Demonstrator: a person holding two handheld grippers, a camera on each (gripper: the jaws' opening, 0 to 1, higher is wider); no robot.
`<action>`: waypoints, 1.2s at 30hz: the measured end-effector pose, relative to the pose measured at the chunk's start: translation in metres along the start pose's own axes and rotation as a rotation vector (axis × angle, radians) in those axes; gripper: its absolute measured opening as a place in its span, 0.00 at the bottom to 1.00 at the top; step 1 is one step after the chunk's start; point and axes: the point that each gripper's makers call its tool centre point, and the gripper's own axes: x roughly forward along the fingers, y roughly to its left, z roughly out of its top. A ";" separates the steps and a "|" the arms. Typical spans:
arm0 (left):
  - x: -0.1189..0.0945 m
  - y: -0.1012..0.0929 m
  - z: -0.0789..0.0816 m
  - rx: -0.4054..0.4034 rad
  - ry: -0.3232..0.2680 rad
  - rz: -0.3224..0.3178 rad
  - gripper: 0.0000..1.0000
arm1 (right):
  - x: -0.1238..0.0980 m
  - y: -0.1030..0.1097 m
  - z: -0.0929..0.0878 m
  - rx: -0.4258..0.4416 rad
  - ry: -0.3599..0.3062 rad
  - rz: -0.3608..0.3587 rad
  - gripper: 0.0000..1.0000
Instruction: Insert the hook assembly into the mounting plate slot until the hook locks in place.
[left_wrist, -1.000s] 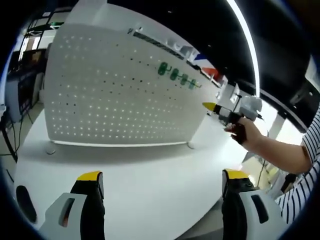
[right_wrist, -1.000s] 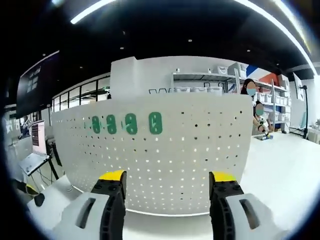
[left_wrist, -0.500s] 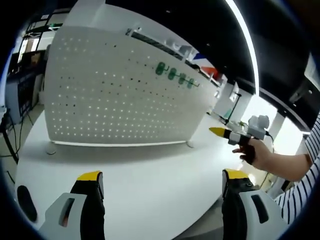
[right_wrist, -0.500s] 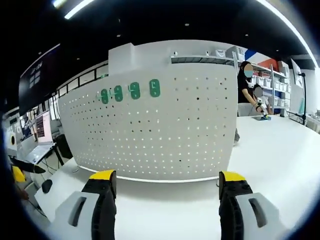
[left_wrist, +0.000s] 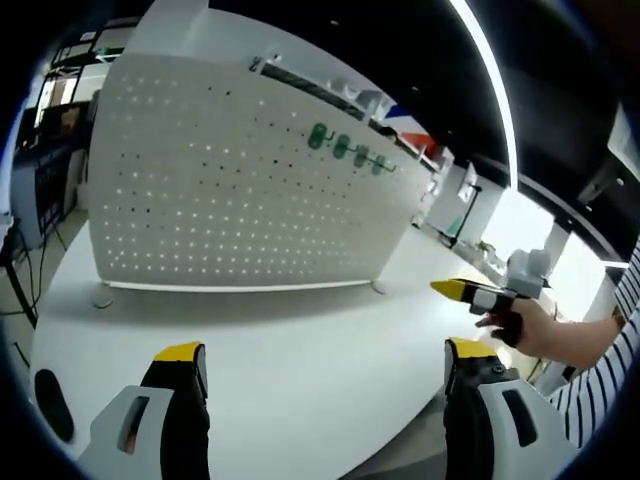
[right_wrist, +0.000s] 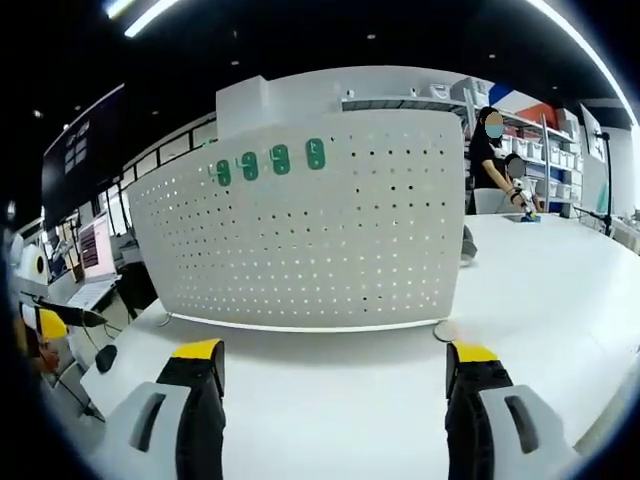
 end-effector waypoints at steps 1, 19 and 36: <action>0.000 0.000 0.000 0.001 0.000 0.000 1.00 | -0.001 0.000 -0.001 0.000 0.002 -0.001 0.88; -0.006 0.000 -0.006 0.002 0.003 0.005 1.00 | -0.025 0.008 -0.017 0.000 0.028 0.011 0.93; -0.009 -0.001 -0.012 0.002 0.011 0.012 1.00 | -0.036 0.011 -0.035 -0.007 0.063 0.018 0.95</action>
